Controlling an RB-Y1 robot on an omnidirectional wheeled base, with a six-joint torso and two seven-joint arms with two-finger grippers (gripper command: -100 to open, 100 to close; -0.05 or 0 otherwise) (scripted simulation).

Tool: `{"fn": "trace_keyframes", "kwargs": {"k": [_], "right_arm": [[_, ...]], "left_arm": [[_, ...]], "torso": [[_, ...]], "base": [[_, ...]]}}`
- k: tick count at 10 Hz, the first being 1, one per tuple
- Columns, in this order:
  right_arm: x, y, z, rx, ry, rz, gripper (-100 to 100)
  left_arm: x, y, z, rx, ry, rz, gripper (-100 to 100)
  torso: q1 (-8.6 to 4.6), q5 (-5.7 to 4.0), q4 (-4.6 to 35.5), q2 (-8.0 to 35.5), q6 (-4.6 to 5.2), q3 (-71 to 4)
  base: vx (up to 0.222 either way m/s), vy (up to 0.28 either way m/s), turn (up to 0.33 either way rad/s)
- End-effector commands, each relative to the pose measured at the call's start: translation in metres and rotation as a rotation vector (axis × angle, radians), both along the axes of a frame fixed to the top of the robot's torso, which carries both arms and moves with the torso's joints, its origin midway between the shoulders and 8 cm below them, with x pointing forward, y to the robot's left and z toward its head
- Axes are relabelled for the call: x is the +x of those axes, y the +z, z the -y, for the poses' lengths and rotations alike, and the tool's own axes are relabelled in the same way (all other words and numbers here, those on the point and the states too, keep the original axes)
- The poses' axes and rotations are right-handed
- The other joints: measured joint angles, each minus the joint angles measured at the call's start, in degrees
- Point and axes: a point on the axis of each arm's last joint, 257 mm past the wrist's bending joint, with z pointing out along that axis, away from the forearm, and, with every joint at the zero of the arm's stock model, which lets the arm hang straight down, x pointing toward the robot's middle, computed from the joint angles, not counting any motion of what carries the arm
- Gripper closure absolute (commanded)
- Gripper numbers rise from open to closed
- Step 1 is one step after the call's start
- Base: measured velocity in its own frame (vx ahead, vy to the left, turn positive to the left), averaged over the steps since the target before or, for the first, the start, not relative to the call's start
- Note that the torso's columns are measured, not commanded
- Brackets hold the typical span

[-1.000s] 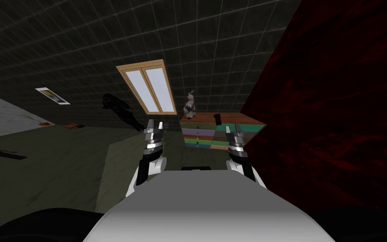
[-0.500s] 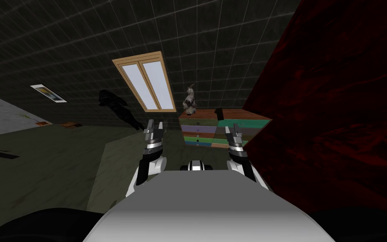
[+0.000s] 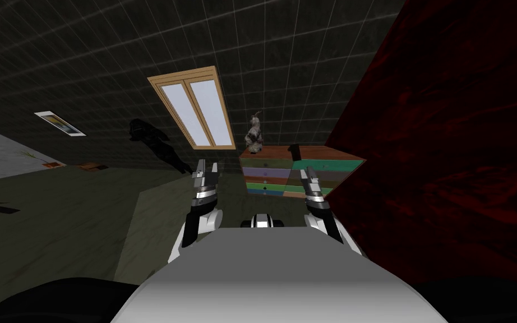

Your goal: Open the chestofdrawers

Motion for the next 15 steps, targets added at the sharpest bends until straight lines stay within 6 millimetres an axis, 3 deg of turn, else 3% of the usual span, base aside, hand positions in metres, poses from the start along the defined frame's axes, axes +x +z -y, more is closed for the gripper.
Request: {"fn": "trace_keyframes", "kwargs": {"k": [1, 15], "right_arm": [[0.003, -0.009, -0.001, -0.094, -0.043, -0.011, -100], [0.018, -0.048, 0.002, -0.508, -0.263, -0.025, -100]], "left_arm": [[0.0, 0.0, 0.0, 0.0, 0.0, 0.0, 0], [0.0, 0.0, 0.0, 0.0, 0.0, 0.0, 0]], "torso": [[0.03, 0.01, 0.0, 0.0, 0.0, 0.0], [-0.04, 0.0, 0.0, 0.1, 0.0, 0.0]], "base": [[0.025, 0.046, -0.013], [0.029, 0.035, -0.011]]}}
